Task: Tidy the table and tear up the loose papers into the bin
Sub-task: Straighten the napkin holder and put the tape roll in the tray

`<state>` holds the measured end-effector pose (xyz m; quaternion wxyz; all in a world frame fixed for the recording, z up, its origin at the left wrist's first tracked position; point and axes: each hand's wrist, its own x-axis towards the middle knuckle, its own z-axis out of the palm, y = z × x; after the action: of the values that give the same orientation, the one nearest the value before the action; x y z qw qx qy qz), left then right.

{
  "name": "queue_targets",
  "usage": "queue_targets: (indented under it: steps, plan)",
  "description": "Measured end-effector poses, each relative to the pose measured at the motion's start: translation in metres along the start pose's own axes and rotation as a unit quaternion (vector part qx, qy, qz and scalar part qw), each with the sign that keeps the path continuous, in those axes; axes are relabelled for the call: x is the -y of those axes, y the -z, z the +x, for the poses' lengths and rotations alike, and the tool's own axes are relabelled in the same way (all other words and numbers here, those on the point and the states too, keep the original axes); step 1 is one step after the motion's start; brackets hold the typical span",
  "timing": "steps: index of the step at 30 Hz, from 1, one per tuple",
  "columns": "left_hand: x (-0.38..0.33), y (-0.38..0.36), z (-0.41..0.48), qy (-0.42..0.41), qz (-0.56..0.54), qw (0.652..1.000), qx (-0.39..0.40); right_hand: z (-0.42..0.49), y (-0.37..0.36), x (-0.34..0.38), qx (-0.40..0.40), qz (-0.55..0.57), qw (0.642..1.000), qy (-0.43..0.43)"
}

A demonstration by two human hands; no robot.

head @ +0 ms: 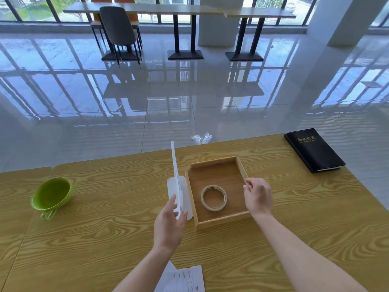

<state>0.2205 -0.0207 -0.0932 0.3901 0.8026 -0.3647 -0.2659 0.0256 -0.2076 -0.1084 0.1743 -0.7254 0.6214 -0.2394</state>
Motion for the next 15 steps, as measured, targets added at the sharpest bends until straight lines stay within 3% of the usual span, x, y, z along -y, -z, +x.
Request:
queue_targets:
  steps: [15]
  plan:
    - [0.003,-0.002,0.007,0.014,0.045,0.999,0.005,0.014,-0.012,-0.020,0.069,-0.062,0.985,-0.148]
